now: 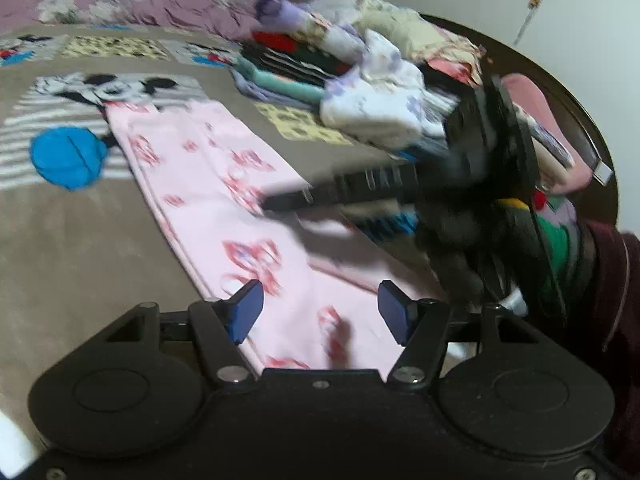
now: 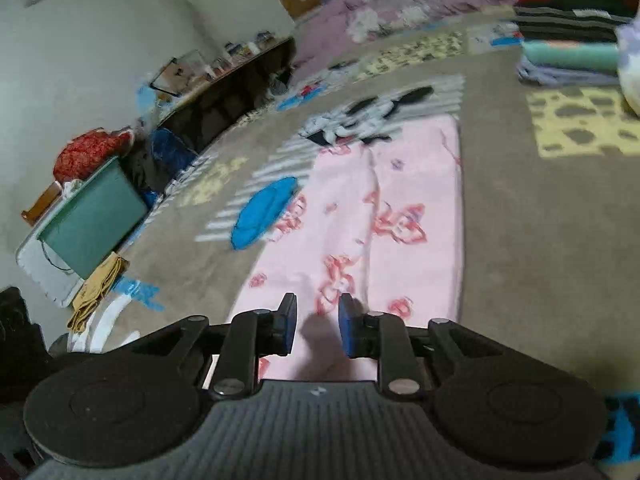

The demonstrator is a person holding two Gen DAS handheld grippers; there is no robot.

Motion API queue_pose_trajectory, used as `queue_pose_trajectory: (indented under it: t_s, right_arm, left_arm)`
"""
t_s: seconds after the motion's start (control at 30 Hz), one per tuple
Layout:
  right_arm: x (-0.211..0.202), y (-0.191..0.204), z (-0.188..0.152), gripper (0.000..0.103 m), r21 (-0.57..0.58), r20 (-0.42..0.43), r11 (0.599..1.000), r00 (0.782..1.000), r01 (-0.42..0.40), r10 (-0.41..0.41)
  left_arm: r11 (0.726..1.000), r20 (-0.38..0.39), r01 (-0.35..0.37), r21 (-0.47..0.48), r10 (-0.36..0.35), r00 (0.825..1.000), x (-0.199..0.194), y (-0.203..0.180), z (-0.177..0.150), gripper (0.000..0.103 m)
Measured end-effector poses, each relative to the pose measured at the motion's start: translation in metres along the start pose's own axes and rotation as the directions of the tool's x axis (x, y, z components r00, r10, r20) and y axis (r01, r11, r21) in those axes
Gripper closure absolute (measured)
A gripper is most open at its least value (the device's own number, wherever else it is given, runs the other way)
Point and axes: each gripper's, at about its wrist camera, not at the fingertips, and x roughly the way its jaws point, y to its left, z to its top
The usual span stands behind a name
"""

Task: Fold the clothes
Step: 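Sweep the open right tool across the folded garment to smooth it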

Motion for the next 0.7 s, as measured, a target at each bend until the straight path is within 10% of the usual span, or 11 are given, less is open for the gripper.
queue_pose_trajectory:
  t_s: [0.27, 0.53, 0.7]
  right_arm:
    - [-0.002, 0.002, 0.012, 0.083, -0.051, 0.076, 0.995, 0.994, 0.084, -0.08]
    - [0.038, -0.009, 0.035, 0.083, -0.053, 0.037, 0.992, 0.993, 0.114, -0.112]
    - [0.036, -0.004, 0.035, 0.101, -0.114, 0.024, 0.977, 0.983, 0.182, -0.18]
  left_arm:
    - [0.993, 0.138, -0.075, -0.095, 0.088, 0.987, 0.007, 0.039, 0.042, 0.042]
    - [0.989, 0.045, -0.087, -0.122, 0.093, 0.995, 0.041, 0.058, 0.05, 0.047]
    - [0.982, 0.022, -0.109, -0.154, 0.113, 0.993, 0.04, 0.064, 0.048, 0.048]
